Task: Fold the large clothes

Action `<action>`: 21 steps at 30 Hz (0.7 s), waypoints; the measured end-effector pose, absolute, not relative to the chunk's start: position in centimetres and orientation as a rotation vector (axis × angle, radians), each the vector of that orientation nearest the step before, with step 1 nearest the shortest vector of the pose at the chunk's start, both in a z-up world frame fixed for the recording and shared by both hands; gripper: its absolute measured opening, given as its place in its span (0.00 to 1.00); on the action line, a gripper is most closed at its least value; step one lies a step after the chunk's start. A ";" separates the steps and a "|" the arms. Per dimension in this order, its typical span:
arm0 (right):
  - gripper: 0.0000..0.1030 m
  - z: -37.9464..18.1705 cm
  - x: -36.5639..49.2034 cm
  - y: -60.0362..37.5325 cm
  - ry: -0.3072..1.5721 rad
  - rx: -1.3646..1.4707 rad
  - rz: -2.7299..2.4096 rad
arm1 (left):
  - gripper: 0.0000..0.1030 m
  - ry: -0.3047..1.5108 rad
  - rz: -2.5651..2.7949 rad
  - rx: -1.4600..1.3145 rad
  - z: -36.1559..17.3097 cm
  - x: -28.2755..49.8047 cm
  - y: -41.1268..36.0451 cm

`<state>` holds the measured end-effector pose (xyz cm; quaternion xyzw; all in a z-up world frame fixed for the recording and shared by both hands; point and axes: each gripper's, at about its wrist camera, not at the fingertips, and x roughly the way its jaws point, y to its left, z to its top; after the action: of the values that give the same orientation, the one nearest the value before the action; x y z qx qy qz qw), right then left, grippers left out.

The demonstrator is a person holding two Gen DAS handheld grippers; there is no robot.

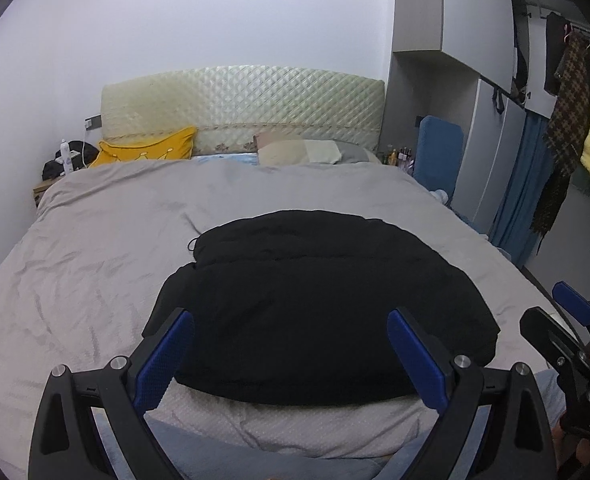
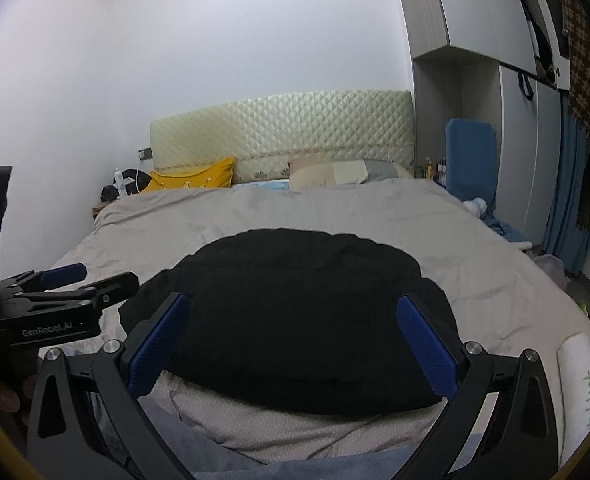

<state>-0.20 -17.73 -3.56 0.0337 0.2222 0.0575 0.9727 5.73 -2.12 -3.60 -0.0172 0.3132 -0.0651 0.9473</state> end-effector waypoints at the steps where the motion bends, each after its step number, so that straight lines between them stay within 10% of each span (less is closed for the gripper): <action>1: 1.00 -3.6 -0.2 -17.7 0.450 0.065 0.115 | 0.95 0.639 -0.132 -0.037 -3.6 5.8 -2.0; 21: 1.00 -4.9 0.0 -18.1 0.503 0.064 0.079 | 0.95 0.650 -0.135 -0.023 -3.8 5.9 -2.5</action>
<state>0.02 -18.06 -4.87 0.0318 0.2485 0.0390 0.9673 5.93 -2.53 -3.82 -0.0113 0.3191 -0.0660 0.9454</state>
